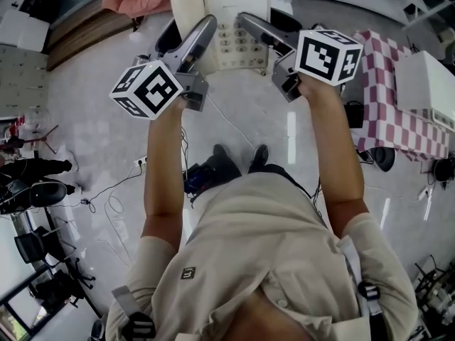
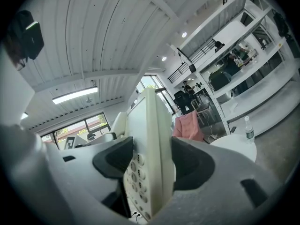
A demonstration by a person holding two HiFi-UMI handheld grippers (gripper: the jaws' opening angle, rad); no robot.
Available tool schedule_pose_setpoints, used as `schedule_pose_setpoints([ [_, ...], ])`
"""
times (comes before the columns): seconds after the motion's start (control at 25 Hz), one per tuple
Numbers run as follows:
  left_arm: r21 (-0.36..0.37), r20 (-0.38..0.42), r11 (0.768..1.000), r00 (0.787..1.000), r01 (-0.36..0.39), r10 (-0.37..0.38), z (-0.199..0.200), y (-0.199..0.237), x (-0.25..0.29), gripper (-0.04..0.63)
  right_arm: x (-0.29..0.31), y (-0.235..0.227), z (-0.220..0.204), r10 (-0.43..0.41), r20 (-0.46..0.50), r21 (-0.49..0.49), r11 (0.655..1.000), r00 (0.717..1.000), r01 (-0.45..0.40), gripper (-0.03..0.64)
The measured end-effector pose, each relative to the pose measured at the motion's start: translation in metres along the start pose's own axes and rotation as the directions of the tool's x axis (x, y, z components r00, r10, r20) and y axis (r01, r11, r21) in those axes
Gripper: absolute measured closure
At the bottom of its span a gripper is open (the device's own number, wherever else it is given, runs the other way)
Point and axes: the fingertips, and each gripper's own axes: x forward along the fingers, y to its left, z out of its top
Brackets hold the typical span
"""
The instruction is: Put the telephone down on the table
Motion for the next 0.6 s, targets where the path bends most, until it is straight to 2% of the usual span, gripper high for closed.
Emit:
schedule_pose_setpoints([
  [0.24, -0.022, -0.018, 0.999, 0.999, 0.027, -0.027, 0.001, 0.02, 0.021, 0.253, 0.017, -0.018, 0.007, -0.033, 0.0, 0.006, 0.999, 0.999, 0.033, 0.377],
  [0.48, -0.03, -0.032, 0.996, 0.996, 0.088, -0.089, 0.004, 0.043, 0.048, 0.253, 0.036, -0.038, 0.015, -0.089, 0.011, 0.008, 0.996, 0.996, 0.089, 0.379],
  [0.6, -0.057, -0.039, 0.992, 0.993, 0.109, -0.111, 0.004, 0.056, 0.062, 0.253, 0.047, -0.049, 0.02, -0.122, 0.006, 0.005, 0.993, 0.993, 0.122, 0.379],
])
